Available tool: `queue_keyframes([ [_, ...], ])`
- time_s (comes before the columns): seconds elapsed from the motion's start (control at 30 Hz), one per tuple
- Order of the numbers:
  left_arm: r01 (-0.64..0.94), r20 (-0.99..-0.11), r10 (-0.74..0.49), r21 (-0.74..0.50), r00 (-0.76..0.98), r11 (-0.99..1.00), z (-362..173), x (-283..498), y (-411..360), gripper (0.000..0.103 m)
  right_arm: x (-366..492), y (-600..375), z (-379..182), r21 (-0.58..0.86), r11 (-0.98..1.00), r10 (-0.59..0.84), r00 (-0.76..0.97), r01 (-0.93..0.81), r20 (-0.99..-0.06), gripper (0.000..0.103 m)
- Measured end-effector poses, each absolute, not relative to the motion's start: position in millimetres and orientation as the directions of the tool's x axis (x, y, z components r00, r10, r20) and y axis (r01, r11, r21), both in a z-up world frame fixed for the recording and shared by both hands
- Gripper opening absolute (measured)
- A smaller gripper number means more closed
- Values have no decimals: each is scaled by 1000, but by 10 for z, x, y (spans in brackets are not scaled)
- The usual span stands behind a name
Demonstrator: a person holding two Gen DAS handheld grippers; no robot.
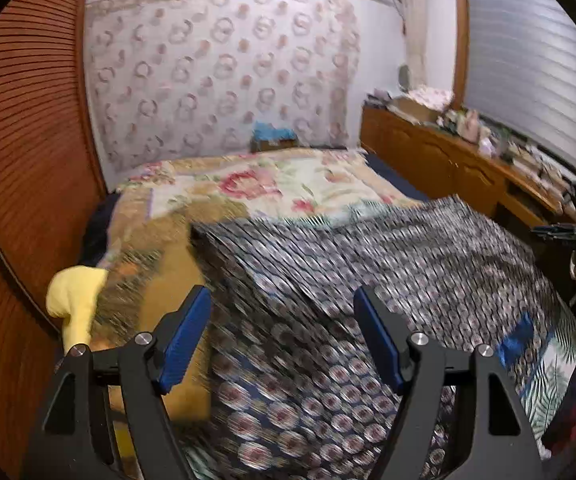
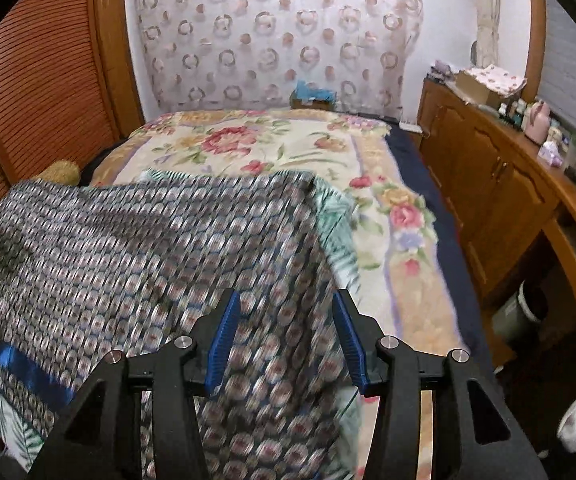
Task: Fold small clothes
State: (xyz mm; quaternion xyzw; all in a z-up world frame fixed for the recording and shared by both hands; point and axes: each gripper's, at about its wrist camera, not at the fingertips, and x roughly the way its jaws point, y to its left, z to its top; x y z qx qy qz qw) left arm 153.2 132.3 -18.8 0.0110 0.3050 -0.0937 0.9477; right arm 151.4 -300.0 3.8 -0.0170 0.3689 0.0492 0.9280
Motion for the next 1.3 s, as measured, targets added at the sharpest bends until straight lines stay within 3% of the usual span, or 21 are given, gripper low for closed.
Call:
queue_keyframes([
  [0.43, 341, -688, -258, -16, 679, 940, -779, 1414, 341, 75, 1182, -3034, -335, 13, 990, 103, 640, -144, -761, 50],
  [0.57, 378, -723, -271, -14, 636, 926, -928, 1420, 138, 75, 1109, -3077, -348, -7, 990, 87, 660, -137, -746, 52],
  [0.83, 398, -777, -252, -2, 577, 917, -1165, 1480, -72, 76, 1009, -3046, -454, -30, 989, 75, 667, -145, -742, 75],
  [1.0, 386, -784, -245, -7, 570, 923, -1165, 1510, -61, 84, 1049, -3044, -465, -37, 990, 65, 659, -139, -749, 86],
  [1.3, 385, -789, -243, -9, 565, 923, -1197, 1552, -79, 89, 1155, -2963, -469, -31, 985, 84, 633, -169, -769, 83],
])
